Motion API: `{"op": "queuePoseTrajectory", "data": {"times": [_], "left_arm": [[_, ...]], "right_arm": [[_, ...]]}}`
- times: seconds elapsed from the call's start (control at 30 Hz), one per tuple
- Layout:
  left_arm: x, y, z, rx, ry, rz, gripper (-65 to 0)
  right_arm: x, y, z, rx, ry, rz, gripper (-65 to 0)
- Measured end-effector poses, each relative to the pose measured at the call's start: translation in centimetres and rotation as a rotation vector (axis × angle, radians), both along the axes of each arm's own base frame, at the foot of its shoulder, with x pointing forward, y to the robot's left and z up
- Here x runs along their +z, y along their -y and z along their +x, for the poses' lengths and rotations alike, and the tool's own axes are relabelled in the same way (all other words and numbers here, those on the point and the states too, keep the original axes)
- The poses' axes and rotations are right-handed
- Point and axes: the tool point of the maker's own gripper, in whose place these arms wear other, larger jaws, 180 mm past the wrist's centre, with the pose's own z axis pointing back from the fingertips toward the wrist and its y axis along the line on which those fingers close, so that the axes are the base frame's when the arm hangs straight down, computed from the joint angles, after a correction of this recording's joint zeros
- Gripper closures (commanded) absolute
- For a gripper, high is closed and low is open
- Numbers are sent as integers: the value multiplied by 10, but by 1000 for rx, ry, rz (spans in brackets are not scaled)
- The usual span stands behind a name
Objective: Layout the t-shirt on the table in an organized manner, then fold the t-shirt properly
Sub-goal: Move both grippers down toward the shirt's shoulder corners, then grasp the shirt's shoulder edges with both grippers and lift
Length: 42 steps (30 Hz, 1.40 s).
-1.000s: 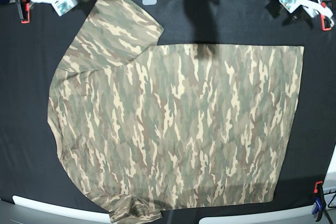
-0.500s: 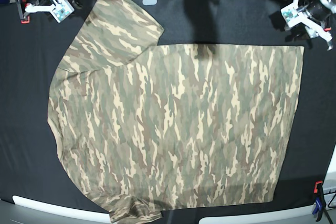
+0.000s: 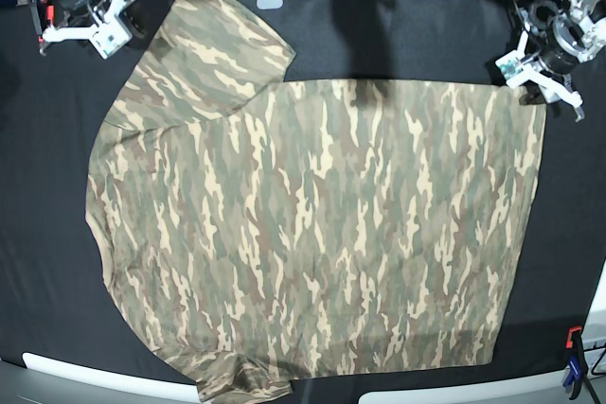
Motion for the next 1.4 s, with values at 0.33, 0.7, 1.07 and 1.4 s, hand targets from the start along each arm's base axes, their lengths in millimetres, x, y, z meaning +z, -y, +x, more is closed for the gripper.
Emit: {"op": "queuePoseTrajectory", "data": {"times": [0.33, 0.7, 1.07, 1.4], "left_arm": [[-3, -11, 17, 9, 27, -21, -200], [-2, 0, 16, 14, 31, -105, 0], [4, -6, 18, -9, 35, -98, 0], [2, -9, 17, 3, 27, -84, 0]], "right_arm": [[0, 3, 1, 6, 3, -28, -147], [15, 16, 15, 130, 119, -249, -314], [1, 8, 14, 499, 104, -527, -312], [-45, -9, 17, 663, 61, -581, -312]]}}
